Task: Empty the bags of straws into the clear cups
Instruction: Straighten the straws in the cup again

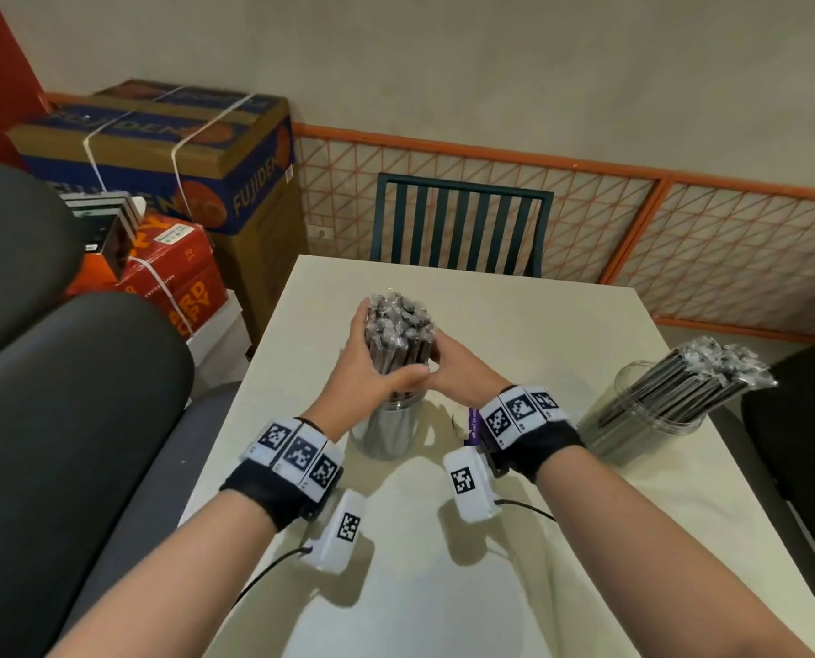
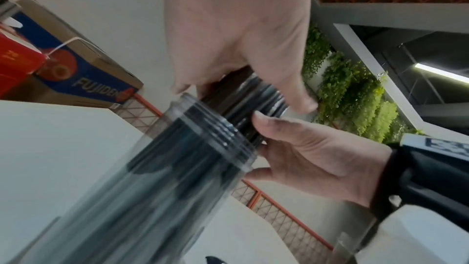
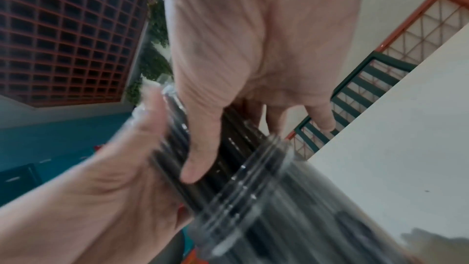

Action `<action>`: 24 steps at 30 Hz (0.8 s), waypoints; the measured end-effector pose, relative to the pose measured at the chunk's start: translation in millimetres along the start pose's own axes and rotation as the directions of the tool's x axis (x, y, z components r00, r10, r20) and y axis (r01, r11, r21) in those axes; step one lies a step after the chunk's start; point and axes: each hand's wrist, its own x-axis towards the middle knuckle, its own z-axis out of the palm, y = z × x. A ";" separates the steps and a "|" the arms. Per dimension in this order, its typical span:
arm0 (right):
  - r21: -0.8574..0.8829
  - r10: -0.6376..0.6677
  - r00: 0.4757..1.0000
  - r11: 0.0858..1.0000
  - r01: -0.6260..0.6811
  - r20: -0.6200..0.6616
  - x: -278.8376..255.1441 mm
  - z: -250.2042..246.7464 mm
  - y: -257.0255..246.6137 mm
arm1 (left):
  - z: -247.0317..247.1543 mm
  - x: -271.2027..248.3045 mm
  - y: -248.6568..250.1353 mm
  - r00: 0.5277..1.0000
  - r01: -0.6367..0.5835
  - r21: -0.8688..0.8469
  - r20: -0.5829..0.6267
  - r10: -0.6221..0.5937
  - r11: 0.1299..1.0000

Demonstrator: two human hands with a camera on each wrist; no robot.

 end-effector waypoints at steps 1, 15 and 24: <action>0.011 -0.016 0.998 1.000 0.017 -0.056 0.6 -1.5 -2.6 | -4.0 4.8 3.0 0.999 -0.026 -0.015 -0.023 0.026 1.000; -0.045 0.046 0.974 0.998 -0.036 0.222 -7.5 -25.7 12.7 | -18.9 -12.7 8.4 0.993 0.109 -0.037 0.050 -0.107 0.993; 0.195 -0.109 0.992 0.973 0.119 -0.062 -7.3 -29.6 -19.8 | -23.1 -0.2 18.5 0.988 -0.154 -0.046 0.008 0.154 0.987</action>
